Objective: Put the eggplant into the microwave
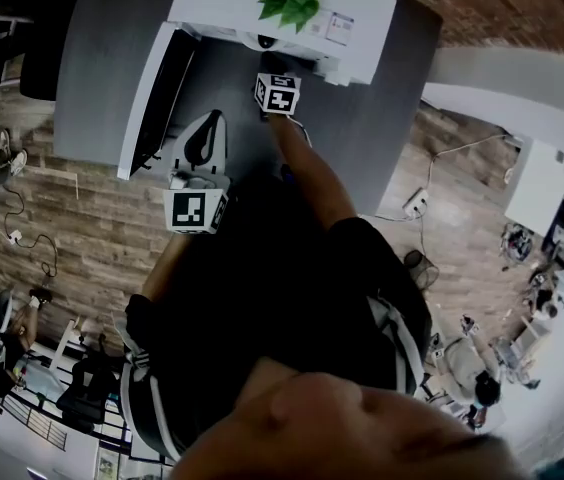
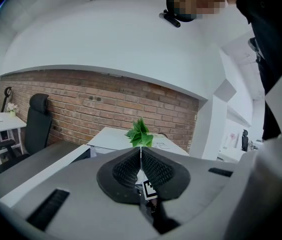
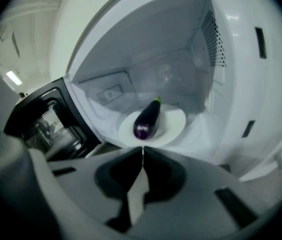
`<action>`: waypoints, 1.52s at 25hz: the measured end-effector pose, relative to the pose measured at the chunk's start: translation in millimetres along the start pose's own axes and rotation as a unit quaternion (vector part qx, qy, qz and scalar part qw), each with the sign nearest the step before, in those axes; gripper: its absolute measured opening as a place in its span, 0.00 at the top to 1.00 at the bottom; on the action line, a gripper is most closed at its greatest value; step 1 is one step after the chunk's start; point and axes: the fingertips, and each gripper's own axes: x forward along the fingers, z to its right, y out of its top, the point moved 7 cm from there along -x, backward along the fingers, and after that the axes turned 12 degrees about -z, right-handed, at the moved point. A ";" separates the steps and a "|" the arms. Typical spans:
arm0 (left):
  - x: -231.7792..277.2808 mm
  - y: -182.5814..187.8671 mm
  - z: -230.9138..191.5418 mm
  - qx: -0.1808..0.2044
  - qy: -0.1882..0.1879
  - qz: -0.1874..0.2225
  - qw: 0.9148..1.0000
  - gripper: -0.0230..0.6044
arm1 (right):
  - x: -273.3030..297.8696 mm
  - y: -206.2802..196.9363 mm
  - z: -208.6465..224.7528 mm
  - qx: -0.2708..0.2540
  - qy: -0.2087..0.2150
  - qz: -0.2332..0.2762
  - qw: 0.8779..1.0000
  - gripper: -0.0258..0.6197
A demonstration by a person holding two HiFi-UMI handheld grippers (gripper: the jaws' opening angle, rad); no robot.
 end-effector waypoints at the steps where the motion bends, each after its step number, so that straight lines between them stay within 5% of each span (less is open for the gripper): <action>1: 0.1 -1.2 0.3 -0.001 -0.001 -0.001 1.000 0.89 | 1.2 1.0 0.2 0.001 0.000 -0.001 1.000 0.91; 38: -14.4 3.7 15.9 0.004 0.028 -0.002 1.000 0.89 | -4.0 18.7 7.1 0.020 0.016 0.004 1.000 0.91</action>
